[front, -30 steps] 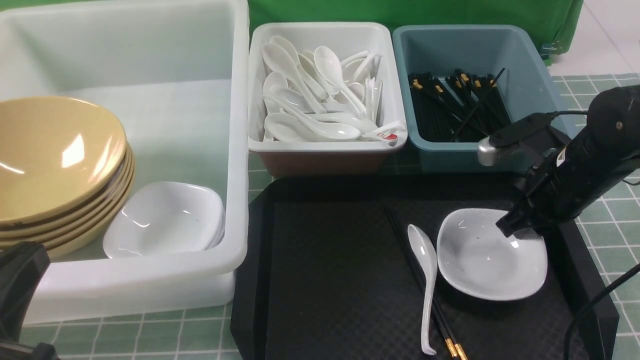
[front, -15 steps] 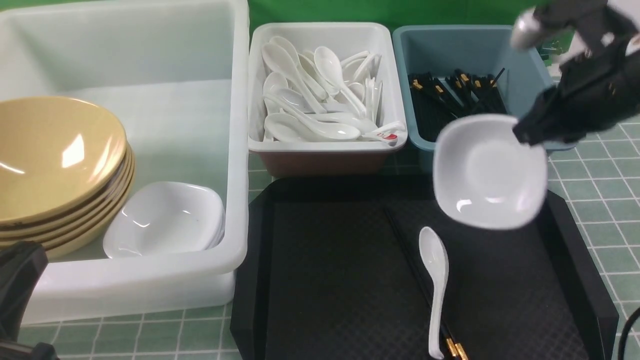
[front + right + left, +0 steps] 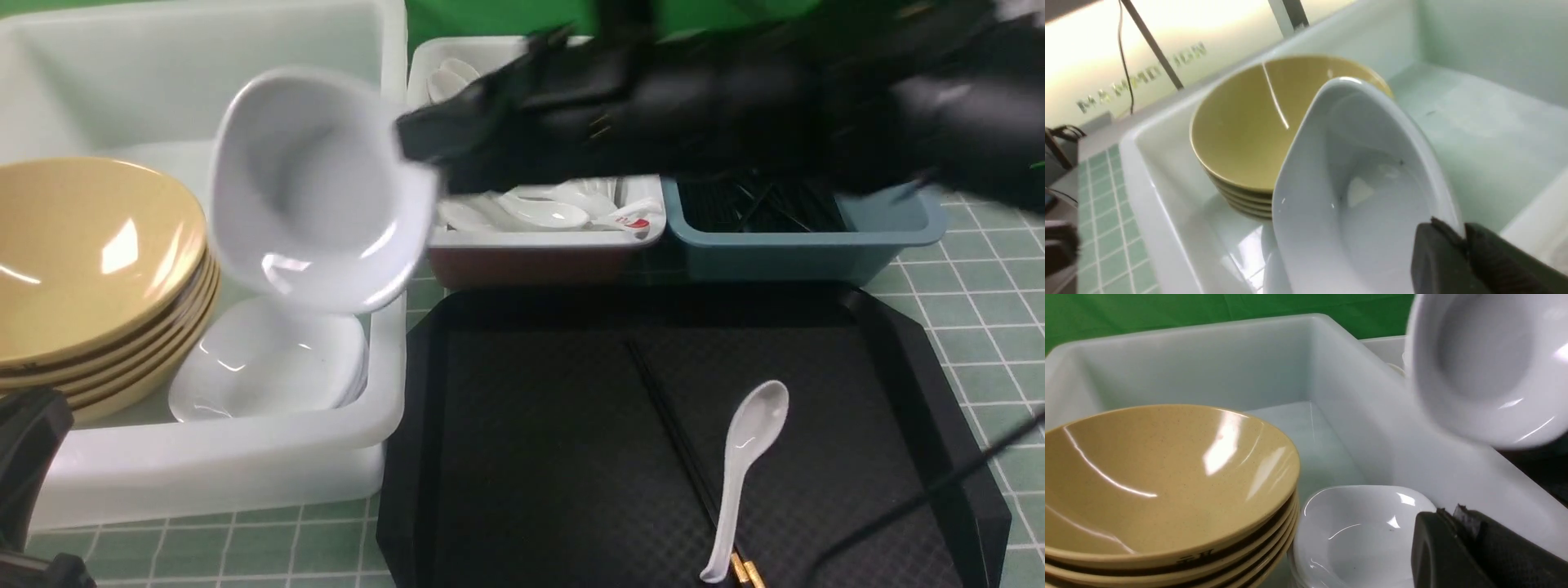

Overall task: On blue table put chopsticks spoon bowls plates into blue grey white boxes.
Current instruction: 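Place the white bowl into the white bin on top of the stacked bowls with the right gripper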

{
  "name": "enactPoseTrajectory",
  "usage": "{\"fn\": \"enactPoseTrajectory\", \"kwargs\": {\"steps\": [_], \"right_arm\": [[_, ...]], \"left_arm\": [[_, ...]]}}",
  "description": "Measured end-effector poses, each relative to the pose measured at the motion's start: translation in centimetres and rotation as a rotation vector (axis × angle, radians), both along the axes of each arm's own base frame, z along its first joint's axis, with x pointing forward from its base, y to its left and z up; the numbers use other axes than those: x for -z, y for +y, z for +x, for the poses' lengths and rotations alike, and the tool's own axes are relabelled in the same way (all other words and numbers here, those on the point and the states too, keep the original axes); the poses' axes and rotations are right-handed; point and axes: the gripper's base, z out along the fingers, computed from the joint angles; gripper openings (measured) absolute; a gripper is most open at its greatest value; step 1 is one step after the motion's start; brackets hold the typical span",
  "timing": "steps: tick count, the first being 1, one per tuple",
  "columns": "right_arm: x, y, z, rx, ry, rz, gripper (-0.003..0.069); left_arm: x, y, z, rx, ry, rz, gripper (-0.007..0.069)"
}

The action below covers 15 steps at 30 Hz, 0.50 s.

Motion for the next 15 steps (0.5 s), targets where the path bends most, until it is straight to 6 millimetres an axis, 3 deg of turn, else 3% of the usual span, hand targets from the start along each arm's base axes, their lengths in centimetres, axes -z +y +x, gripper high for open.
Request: {"fn": "enactPoseTrajectory", "kwargs": {"steps": [4,7,10,13,14,15], "right_arm": [[3.8,3.8,0.7,-0.032,0.014,-0.062,0.0083],[5.1,4.3,1.1,-0.018,0.01,-0.094,0.0111],[5.2,4.4,1.3,-0.01,0.005,-0.096,0.0211],[4.0,3.7,1.0,-0.047,-0.047,-0.125,0.0337],[4.0,3.7,1.0,-0.047,-0.047,-0.125,0.0346],[2.8,2.8,0.6,-0.082,-0.071,-0.161,0.0392]], "left_arm": [[0.0,0.0,-0.1,0.0,-0.005,-0.003,0.0004],[-0.1,0.0,-0.3,0.0,-0.02,-0.004,0.0004],[-0.2,0.0,-0.5,0.0,-0.029,-0.005,0.0004],[-0.2,0.0,-0.5,0.0,-0.029,-0.005,0.0004],[-0.2,0.0,-0.5,0.0,-0.029,-0.005,0.0004],[-0.2,0.0,-0.5,0.0,-0.027,-0.004,0.0004]]}}
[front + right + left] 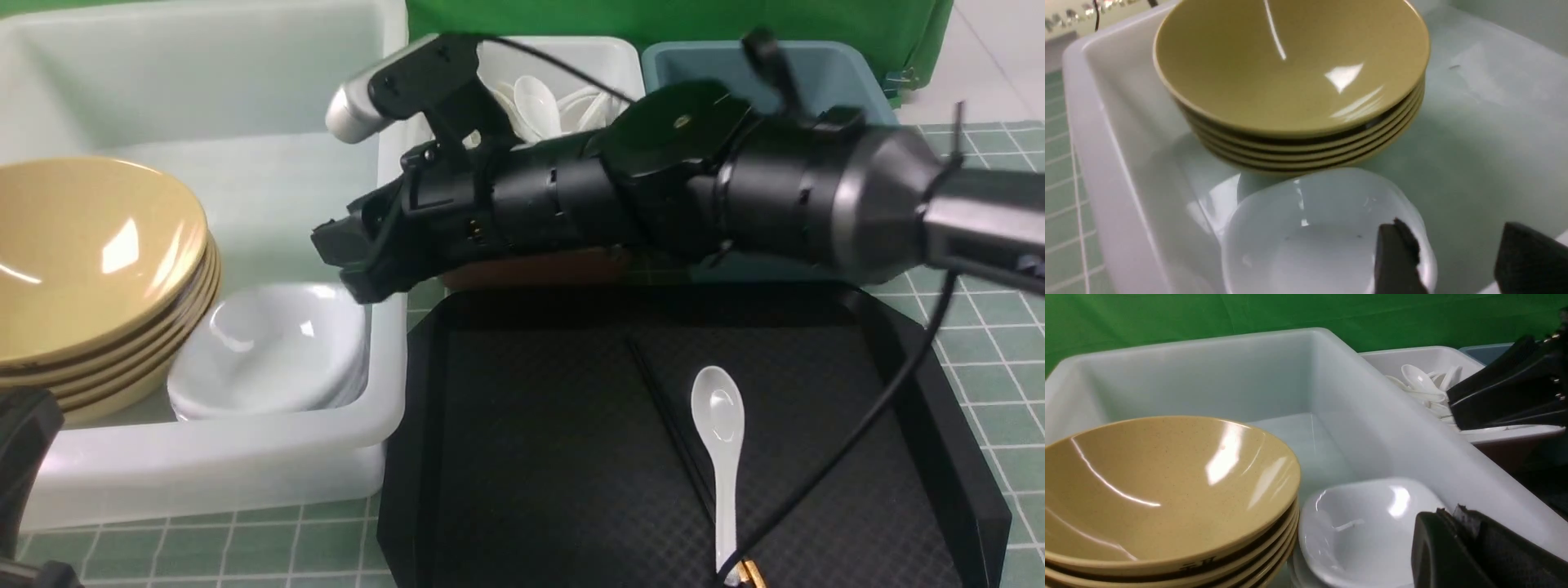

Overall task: On blue table put chopsticks spoon bowls plates into blue grey white boxes.
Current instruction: 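Place the white bowl into the white bin on top of the stacked bowls with the right gripper, then reach down and grasp the white spoon resting in the bowl with the right gripper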

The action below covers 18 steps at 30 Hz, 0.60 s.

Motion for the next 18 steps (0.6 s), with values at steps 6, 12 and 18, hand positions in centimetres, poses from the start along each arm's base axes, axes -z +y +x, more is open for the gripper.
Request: {"fn": "enactPoseTrajectory", "kwargs": {"steps": [6,12,18], "right_arm": [[-1.7,-8.4,-1.1,0.161,0.207,-0.449,0.0441],[6.3,-16.1,-1.5,0.492,0.501,-0.693,0.0443],[10.2,-17.7,-2.0,0.611,0.52,-0.595,0.0444]], "left_arm": [[0.0,0.0,0.0,0.001,0.005,-0.001,0.0004],[0.0,0.0,0.0,-0.002,-0.004,-0.005,0.0004],[0.0,0.0,0.0,-0.004,-0.007,-0.006,0.0004]]}}
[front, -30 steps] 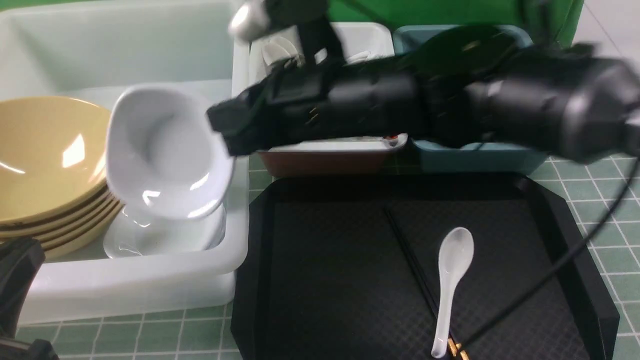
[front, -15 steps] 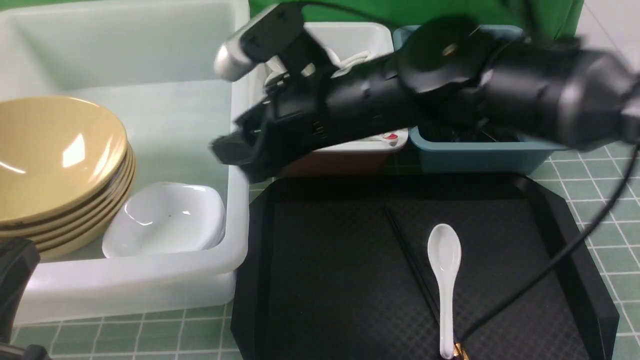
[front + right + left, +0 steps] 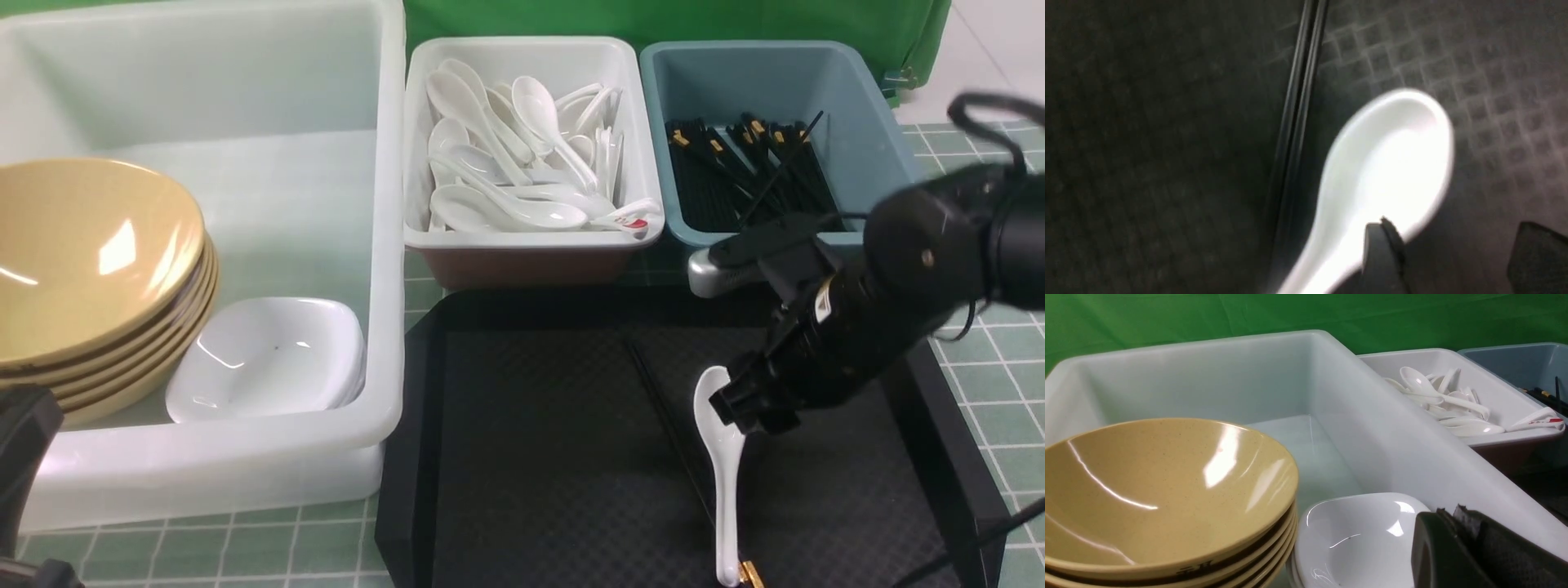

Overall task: On blue table put chopsticks spoon bowls plates into blue grey white boxes.
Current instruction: 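Reach down and grasp the white spoon resting in the bowl with the right gripper, then place the white spoon into the bin of spoons with the right gripper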

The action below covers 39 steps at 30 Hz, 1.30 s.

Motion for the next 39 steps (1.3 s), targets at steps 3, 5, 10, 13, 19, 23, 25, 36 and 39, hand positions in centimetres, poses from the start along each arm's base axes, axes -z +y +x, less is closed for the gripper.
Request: {"fn": "enactPoseTrajectory", "kwargs": {"steps": [3,5,10,13,19,23,25,36,39], "right_arm": [[0.5,0.2,0.1,0.004,-0.02,0.014,0.0437],[1.2,0.8,0.3,-0.008,-0.039,0.023,0.0405],[2.3,1.6,0.5,-0.078,-0.048,0.005,0.0242],[1.3,1.7,0.6,-0.139,-0.05,-0.017,0.0099],[-7.6,3.2,2.1,-0.234,-0.311,0.048,0.0092],[-12.6,5.2,4.2,-0.249,-0.649,0.165,0.0092],[-14.6,6.7,6.8,-0.223,-0.911,0.263,0.0092],[-8.6,8.0,14.5,-0.261,-0.717,0.109,0.0407],[-9.3,6.2,13.3,-0.284,-0.503,0.02,0.0428]], "left_arm": [[0.2,0.0,0.1,-0.004,-0.005,-0.001,0.0004],[0.7,0.1,0.2,-0.009,-0.003,-0.002,0.0004],[0.8,0.1,0.3,-0.012,-0.007,-0.003,0.0004],[0.8,0.1,0.3,-0.014,-0.012,-0.004,0.0004],[0.8,0.1,0.3,-0.014,-0.013,-0.003,0.0004],[0.8,0.1,0.3,-0.015,-0.013,0.001,0.0004],[0.8,0.1,0.3,-0.015,-0.013,0.002,0.0004],[0.8,0.1,0.3,-0.016,-0.014,0.008,0.0004],[0.8,0.1,0.3,-0.016,-0.014,0.008,0.0004]]}}
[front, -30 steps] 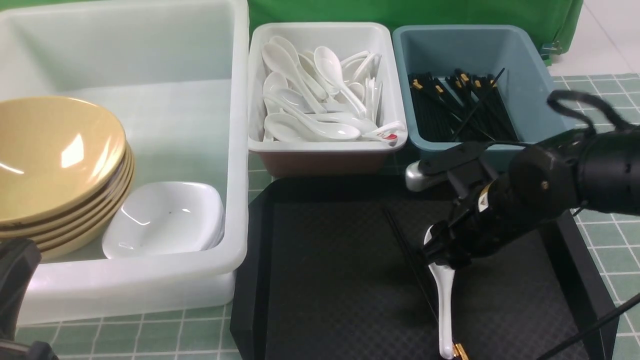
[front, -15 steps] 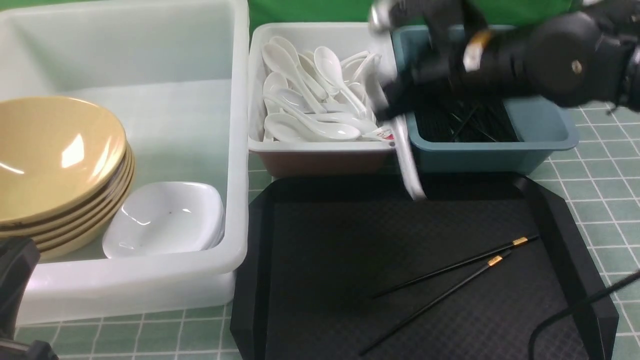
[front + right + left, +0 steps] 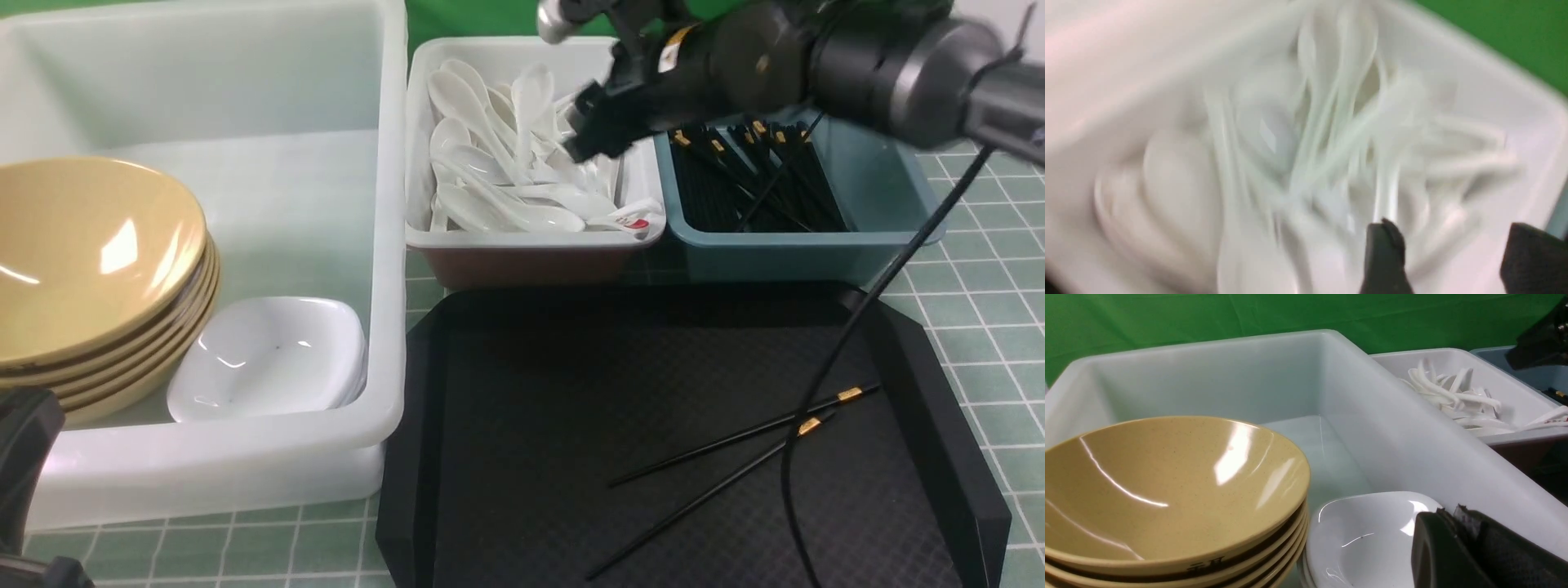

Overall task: On blue table put chopsticks spoon bowls plates into blue grey white boxes.
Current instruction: 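Place the white spoon into the bin of spoons with the right gripper, then grasp the chopsticks with the right gripper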

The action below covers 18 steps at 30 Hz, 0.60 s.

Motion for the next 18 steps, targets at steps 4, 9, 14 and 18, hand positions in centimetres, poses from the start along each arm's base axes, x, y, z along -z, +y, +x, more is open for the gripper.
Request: {"fn": "enactPoseTrajectory", "kwargs": {"steps": [4,9,14,18], "right_arm": [[-1.4,-3.8,-4.2,0.036,0.306,-0.155,0.0386],[2.0,-6.4,-8.6,0.04,0.502,-0.255,0.0357],[9.1,-8.2,-12.9,-0.087,0.597,-0.364,0.0353],[11.0,-8.3,-13.4,-0.159,0.572,-0.394,0.0353]], "left_arm": [[0.0,0.0,0.0,0.0,0.0,-0.001,0.0004],[0.0,0.0,0.0,0.001,-0.001,-0.008,0.0004],[0.0,0.0,0.0,0.001,-0.001,-0.01,0.0004],[0.0,0.0,0.0,0.001,-0.001,-0.012,0.0004]]}}
